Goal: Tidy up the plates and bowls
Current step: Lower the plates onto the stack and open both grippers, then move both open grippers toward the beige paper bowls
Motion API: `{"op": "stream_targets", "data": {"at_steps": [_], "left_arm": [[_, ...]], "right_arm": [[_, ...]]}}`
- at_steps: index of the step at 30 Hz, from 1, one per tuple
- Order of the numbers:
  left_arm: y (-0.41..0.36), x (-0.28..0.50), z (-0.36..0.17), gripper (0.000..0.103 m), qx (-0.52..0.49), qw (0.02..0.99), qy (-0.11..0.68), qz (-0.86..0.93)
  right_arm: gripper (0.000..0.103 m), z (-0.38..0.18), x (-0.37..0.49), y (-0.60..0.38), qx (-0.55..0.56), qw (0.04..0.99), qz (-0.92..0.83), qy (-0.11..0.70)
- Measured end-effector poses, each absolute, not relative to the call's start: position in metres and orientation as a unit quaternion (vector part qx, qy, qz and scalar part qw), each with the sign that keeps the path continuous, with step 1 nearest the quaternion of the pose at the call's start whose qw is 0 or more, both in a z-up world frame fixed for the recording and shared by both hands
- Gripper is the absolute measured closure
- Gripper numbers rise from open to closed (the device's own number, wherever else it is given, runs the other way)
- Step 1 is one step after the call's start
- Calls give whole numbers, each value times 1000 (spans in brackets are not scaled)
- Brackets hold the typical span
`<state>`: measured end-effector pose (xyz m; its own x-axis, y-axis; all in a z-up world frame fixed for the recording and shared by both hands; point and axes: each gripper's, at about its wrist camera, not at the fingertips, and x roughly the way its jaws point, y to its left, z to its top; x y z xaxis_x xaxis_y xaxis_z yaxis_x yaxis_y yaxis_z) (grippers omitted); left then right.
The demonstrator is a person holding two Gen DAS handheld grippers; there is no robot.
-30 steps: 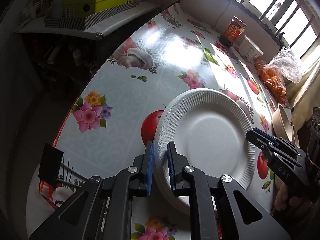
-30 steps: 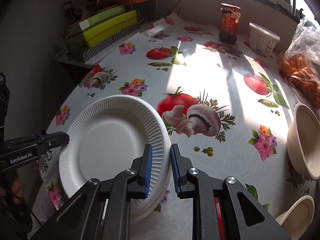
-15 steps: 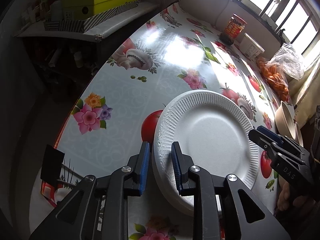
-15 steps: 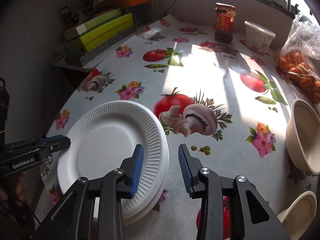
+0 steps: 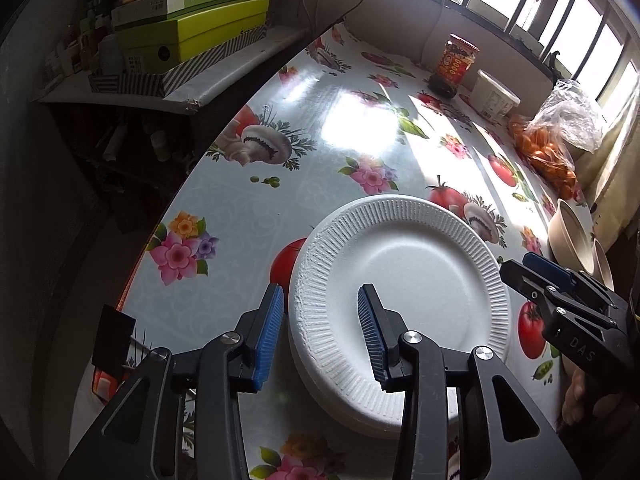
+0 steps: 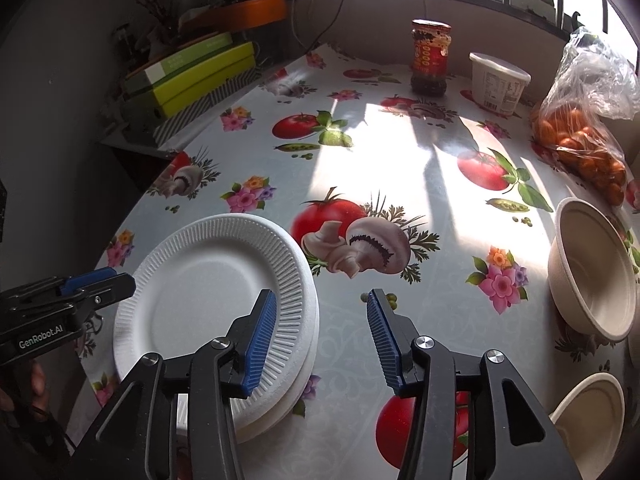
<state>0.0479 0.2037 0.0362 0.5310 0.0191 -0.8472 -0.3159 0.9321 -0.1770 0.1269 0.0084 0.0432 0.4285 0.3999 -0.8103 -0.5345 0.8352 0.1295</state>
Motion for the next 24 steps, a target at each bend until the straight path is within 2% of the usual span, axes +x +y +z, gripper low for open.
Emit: {"op": "stream_targets", "data": {"at_steps": [7, 24], "left_arm": [[183, 49, 49, 63, -123, 874, 459, 97], [122, 57, 68, 63, -71, 897, 431, 64]], "right_arm": [[51, 54, 122, -5, -64, 856, 263, 440], [49, 71, 109, -62, -37, 887, 201, 414]]}}
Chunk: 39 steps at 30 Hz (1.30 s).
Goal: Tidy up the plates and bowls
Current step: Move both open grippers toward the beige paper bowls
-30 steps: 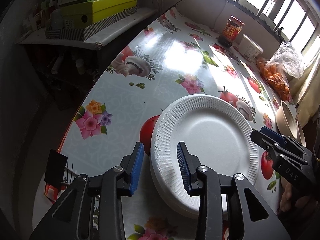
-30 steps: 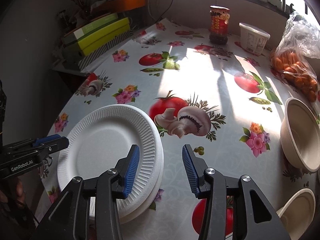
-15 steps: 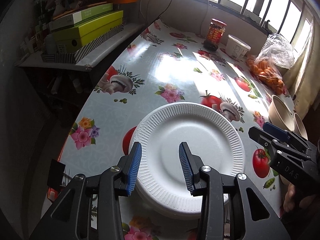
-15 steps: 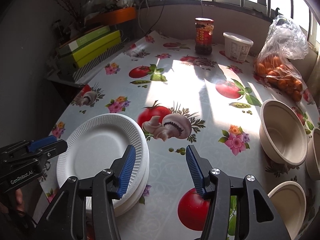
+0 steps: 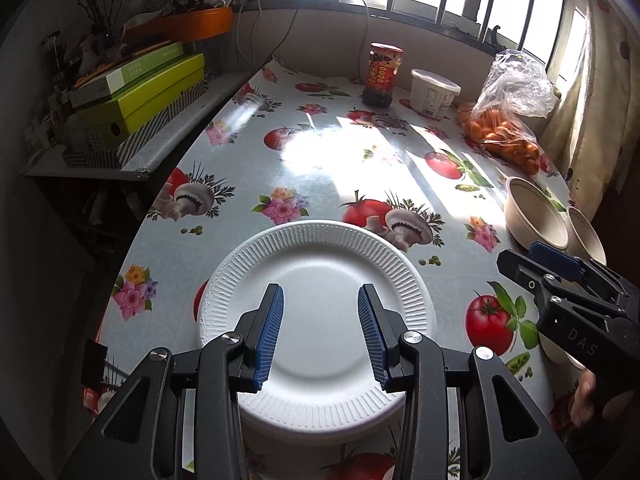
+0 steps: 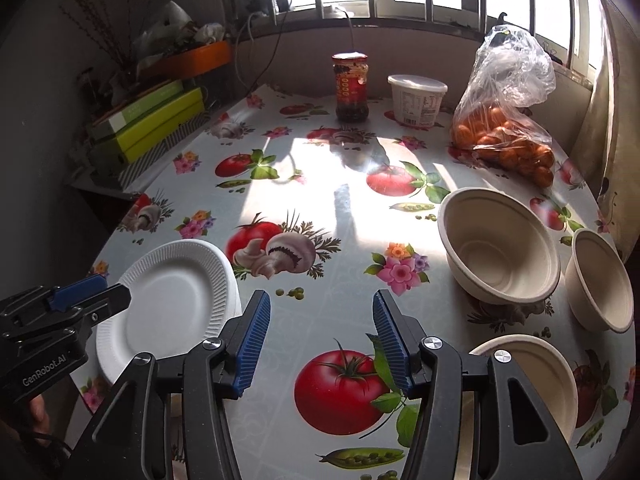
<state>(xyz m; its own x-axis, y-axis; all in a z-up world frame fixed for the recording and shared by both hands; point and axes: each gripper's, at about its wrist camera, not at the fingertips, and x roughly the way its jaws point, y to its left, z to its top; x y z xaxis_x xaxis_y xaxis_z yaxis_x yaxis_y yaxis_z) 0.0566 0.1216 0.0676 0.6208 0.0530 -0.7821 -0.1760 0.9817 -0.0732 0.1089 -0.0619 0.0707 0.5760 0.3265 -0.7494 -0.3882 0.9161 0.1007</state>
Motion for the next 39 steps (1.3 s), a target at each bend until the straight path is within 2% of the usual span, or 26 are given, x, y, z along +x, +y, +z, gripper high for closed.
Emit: {"op": "stream_targets", "data": {"at_steps": [39], "left_arm": [[4, 103, 74, 63, -33, 903, 425, -60]], "right_arm": [[47, 86, 106, -179, 5, 917, 88, 389]]}}
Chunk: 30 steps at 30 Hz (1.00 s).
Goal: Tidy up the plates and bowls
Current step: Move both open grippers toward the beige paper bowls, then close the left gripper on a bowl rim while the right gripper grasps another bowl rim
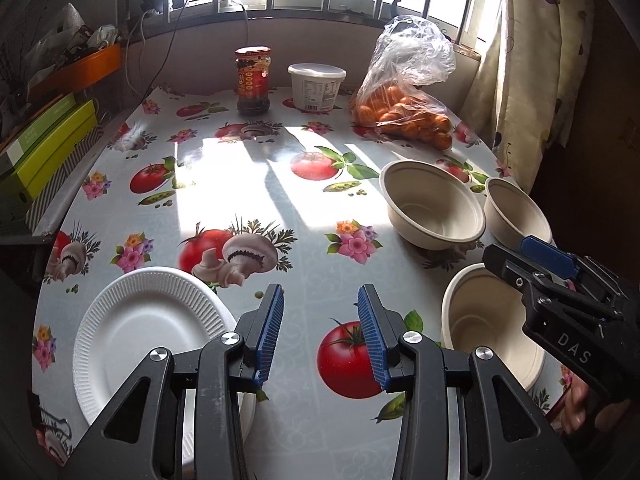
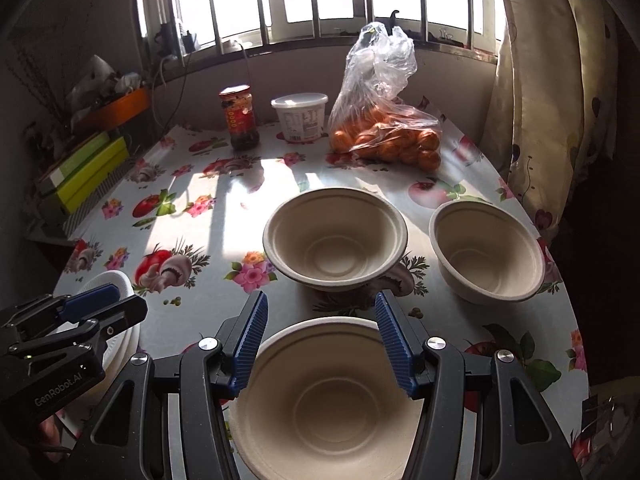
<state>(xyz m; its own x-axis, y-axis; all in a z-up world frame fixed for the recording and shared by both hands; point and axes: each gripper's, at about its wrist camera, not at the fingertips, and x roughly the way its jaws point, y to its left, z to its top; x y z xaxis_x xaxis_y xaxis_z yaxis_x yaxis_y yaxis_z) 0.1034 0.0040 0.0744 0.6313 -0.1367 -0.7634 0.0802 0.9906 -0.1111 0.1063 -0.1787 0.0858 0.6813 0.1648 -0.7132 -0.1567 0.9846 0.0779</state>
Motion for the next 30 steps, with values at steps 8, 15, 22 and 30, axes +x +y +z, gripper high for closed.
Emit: {"op": "stream_targets", "data": {"at_steps": [8, 15, 22, 30], "left_arm": [[-11, 133, 70, 63, -57, 896, 431, -84], [-25, 161, 67, 63, -68, 891, 437, -98], [-35, 184, 57, 63, -78, 882, 452, -113], [-42, 198, 53, 63, -87, 874, 461, -123]], "right_arm": [[47, 88, 127, -211, 13, 918, 61, 391], [47, 81, 154, -231, 26, 913, 58, 403], [47, 68, 177, -238, 28, 903, 89, 419], [52, 56, 194, -237, 28, 894, 105, 434]]}}
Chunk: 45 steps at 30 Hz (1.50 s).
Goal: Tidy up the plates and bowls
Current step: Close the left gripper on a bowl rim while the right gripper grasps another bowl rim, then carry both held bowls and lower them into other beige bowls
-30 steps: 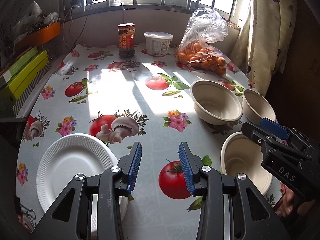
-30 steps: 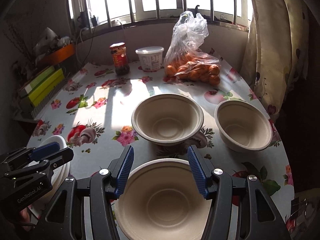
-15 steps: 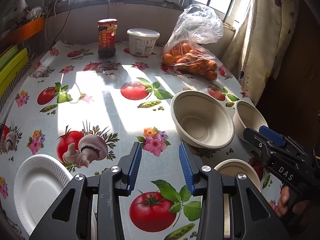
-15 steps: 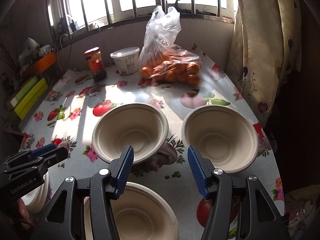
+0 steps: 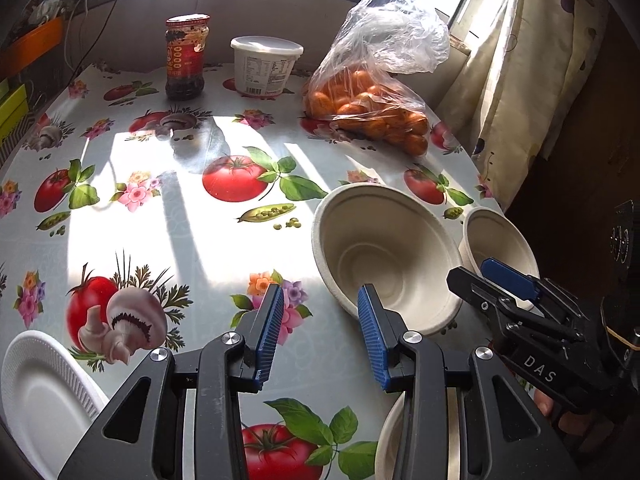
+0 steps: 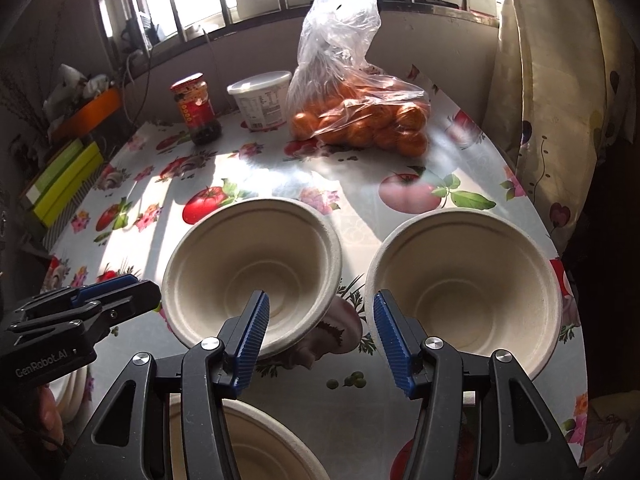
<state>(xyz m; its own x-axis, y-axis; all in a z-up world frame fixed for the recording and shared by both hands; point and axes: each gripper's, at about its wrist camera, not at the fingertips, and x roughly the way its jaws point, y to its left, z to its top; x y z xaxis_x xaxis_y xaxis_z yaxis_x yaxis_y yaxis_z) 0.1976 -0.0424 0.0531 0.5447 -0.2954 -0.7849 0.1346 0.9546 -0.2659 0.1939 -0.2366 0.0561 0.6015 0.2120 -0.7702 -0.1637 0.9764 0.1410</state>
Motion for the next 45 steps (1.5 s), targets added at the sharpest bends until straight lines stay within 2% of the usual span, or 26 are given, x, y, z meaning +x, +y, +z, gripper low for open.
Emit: {"op": "stream_targets", "data": {"at_steps": [4, 6, 12, 15, 22, 45], "left_arm": [[-46, 204, 50, 63, -87, 872, 466, -122], [-48, 205, 49, 71, -86, 871, 468, -124], [-48, 208, 47, 72, -93, 869, 468, -128], [-48, 210, 45, 81, -95, 867, 472, -131], [-50, 213, 40, 85, -100, 862, 479, -134], [-47, 210, 43, 86, -110, 865, 471, -133]], "right_arm": [[57, 51, 197, -236, 30, 891, 111, 439], [60, 50, 198, -236, 31, 890, 114, 440], [69, 48, 199, -236, 39, 888, 120, 442], [72, 46, 200, -236, 45, 886, 122, 445], [79, 43, 201, -237, 53, 884, 122, 448], [80, 48, 200, -237, 60, 887, 122, 442]]}}
